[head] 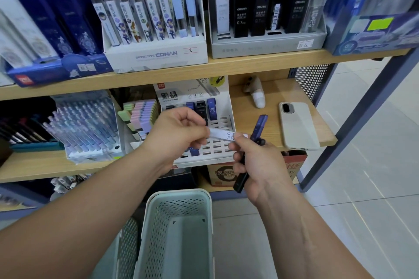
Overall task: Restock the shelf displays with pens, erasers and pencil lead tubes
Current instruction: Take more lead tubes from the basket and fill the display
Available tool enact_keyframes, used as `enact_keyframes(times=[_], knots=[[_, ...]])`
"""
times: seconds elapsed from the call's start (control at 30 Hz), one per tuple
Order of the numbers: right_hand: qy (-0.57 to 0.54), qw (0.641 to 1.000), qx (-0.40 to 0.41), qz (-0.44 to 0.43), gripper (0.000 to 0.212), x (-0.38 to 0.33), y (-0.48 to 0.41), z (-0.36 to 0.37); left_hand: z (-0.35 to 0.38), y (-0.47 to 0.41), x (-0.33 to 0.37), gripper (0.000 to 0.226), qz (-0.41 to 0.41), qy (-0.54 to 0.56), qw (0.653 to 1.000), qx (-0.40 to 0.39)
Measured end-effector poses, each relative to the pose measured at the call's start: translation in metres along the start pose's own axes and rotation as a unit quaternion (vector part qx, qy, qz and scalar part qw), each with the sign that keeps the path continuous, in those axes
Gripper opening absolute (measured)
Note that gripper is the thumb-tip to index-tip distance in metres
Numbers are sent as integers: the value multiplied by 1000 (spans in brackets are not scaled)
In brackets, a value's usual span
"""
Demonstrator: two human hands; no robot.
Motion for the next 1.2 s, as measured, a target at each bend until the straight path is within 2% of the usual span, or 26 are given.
enact_keyframes(times=[0.03, 0.17, 0.2, 0.27, 0.37, 0.43, 0.6, 0.73, 0.8, 0.93, 1.03, 1.2], knots=[[-10, 1000, 4, -2, 10, -1, -1, -2, 3, 1, 1, 26, -6, -38, 998, -42], [-14, 1000, -15, -5, 13, -4, -5, -6, 20, 10, -1, 82, -13, -117, 972, -205], [-9, 1000, -22, -4, 14, -4, -5, -7, 24, 11, -1, 87, -8, -122, 966, -227], [0, 1000, -30, 0, 13, -4, -5, -8, 30, 11, -2, 80, 4, -127, 961, -247], [16, 999, -45, 9, 14, -2, -5, -9, 34, 6, -3, 49, 27, -141, 965, -219], [29, 998, -51, 15, 16, -1, -4, -9, 36, 2, -1, 38, 56, -149, 966, -203], [13, 1000, -16, 19, 21, -2, -2, -11, 34, -9, 6, 30, 96, -180, 963, -174], [-35, 999, 26, 18, 36, -4, -5, -16, 24, -35, 13, 15, 137, -216, 966, -36], [-42, 998, 34, 17, 37, -5, -7, -18, 21, -52, 14, 12, 155, -236, 959, 5], [-44, 998, 29, 22, 18, -5, -7, -20, 20, -80, 14, 3, 182, -325, 927, 41], [-35, 999, 33, 17, 17, -5, -9, -20, 24, -94, 12, 9, 191, -391, 898, 61], [-18, 999, 47, 19, 20, -4, -13, -21, 28, -105, 10, 7, 179, -395, 898, 73]])
Point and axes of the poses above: each hand's wrist, its own y-axis away from the middle knuckle, its own z-axis out of the palm, x = y × z, the point moved 3 cm from there along -y, towards the middle knuckle, and after that the axes turned 3 degrees about -y, right-handed, at the moved point
